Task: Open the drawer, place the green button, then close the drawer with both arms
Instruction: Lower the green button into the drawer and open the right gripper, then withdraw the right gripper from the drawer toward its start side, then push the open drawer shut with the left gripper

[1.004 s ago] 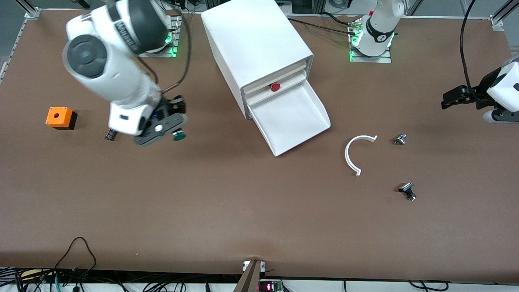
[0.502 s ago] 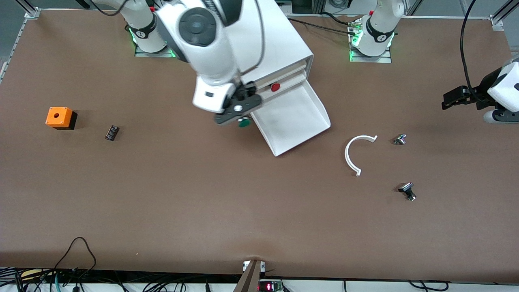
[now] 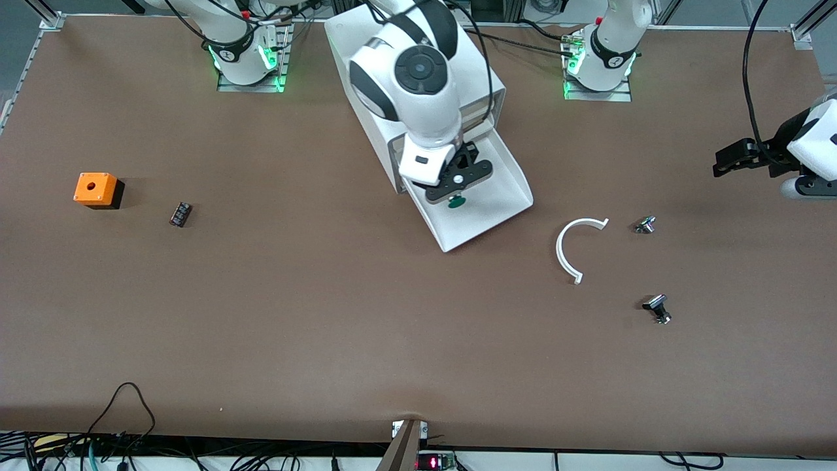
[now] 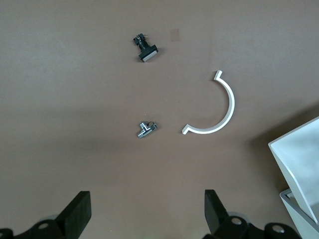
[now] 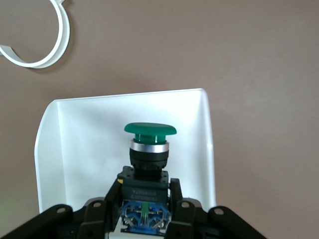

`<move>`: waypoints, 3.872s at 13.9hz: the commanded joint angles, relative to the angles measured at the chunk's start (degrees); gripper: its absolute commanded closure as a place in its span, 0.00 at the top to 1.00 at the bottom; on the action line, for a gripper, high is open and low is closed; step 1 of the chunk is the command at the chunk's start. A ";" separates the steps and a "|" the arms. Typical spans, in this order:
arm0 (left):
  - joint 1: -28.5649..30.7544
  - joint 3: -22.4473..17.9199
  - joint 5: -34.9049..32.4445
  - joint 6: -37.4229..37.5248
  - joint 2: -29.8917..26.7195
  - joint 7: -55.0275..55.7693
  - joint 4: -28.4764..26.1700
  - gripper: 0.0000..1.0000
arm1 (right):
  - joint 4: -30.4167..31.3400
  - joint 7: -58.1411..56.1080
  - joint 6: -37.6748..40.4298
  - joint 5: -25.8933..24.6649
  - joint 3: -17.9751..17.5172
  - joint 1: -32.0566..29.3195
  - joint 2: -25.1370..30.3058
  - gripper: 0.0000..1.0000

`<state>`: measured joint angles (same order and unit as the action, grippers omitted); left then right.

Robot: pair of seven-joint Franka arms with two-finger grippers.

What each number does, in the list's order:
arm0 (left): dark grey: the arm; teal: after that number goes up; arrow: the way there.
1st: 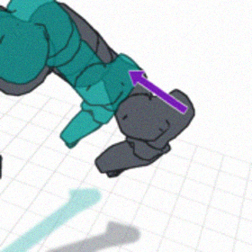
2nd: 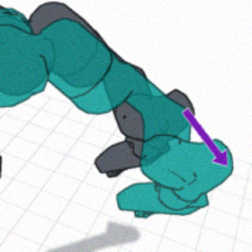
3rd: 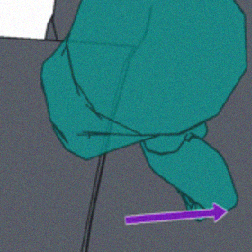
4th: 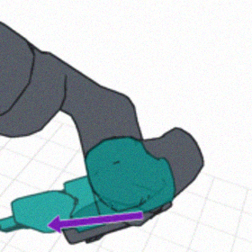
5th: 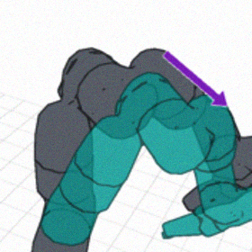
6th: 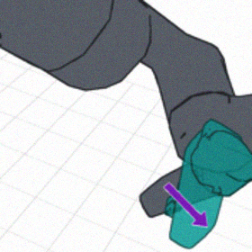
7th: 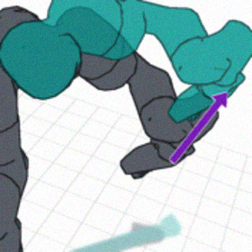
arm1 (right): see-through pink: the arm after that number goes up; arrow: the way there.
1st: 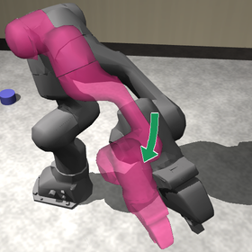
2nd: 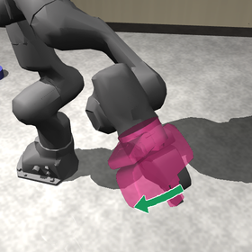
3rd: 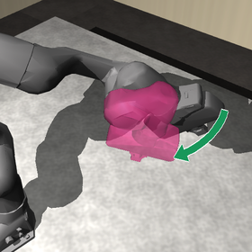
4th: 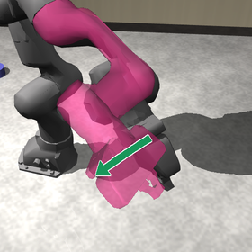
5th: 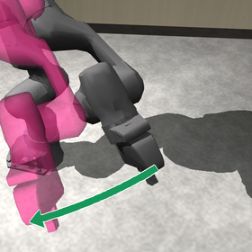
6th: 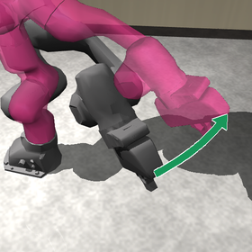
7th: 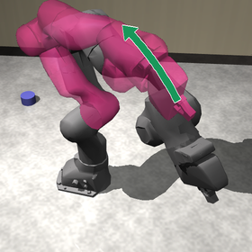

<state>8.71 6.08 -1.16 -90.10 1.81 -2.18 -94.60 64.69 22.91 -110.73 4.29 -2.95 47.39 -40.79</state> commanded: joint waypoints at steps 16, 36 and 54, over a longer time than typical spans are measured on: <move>0.08 -0.02 -0.60 0.01 1.09 -0.20 2.76 1.00 | 5.36 7.06 -13.38 -3.59 1.02 4.29 -6.41 1.00; -0.19 0.25 0.71 -1.30 3.82 -2.31 3.46 1.00 | 4.74 -33.80 21.68 -2.97 1.20 -25.84 12.04 1.00; -3.35 1.65 5.81 -6.40 9.09 18.52 1.97 1.00 | 23.73 -38.73 23.80 -3.94 7.34 -41.68 32.79 1.00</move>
<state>5.33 7.77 3.73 -96.27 11.30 15.52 -92.86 87.01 -16.11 -86.03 0.88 3.66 5.56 -8.71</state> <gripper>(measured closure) 0.000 0.000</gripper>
